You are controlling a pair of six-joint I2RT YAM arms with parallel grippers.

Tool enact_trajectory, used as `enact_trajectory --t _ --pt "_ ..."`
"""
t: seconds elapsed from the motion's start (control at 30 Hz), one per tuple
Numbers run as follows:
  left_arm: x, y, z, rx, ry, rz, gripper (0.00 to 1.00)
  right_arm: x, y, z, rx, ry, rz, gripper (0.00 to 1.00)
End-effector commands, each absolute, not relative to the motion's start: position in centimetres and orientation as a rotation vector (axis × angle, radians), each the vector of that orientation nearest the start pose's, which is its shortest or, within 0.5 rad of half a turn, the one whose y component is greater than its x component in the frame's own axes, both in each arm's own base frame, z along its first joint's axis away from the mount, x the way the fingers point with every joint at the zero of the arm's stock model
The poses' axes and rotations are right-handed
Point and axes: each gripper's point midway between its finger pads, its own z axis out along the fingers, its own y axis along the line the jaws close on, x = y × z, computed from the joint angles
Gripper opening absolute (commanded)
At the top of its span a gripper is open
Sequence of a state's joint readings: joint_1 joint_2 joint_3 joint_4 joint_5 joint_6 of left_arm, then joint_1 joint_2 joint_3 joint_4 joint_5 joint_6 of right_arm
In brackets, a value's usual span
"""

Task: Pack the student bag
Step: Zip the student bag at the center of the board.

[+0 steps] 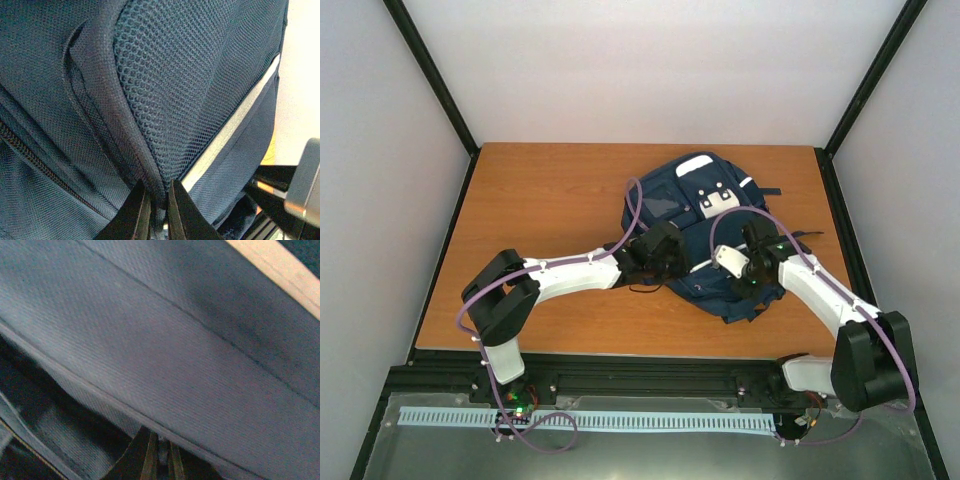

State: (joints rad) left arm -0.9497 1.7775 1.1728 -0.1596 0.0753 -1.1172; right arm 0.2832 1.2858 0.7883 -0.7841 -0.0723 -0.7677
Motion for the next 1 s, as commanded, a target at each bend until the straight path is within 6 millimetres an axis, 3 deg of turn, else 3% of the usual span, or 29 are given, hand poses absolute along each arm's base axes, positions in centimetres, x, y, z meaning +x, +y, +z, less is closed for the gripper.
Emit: enact_trajectory --t 0.0,0.3,0.5,0.63,0.8,0.9,0.97 --pt "26.7 -39.6 10.7 -0.102 2.636 -0.961 0.01 24.6 5.0 7.7 -1.449 2.484 -0.124 0.03" --pt "25.3 -37.3 9.2 -0.024 2.687 -0.874 0.01 25.2 0.1 7.4 -1.445 2.558 -0.198 0.03" --pt "25.7 -32.2 8.1 -0.096 2.705 -0.769 0.01 26.3 -0.9 8.3 -1.432 2.559 -0.211 0.03" --pt "27.5 -27.8 8.3 -0.130 2.688 -0.711 0.01 25.9 1.1 9.5 -1.467 2.511 -0.124 0.03" --pt "30.6 -22.6 8.0 -0.199 2.697 -0.581 0.01 23.7 6.8 9.2 -1.614 2.419 -0.042 0.03" --pt "32.2 -21.5 8.9 -0.231 2.670 -0.585 0.01 23.2 10.6 9.8 -1.649 2.359 0.043 0.03" --pt "33.0 -21.6 10.4 -0.225 2.642 -0.588 0.07 23.4 12.5 10.2 -1.637 2.346 0.088 0.03"
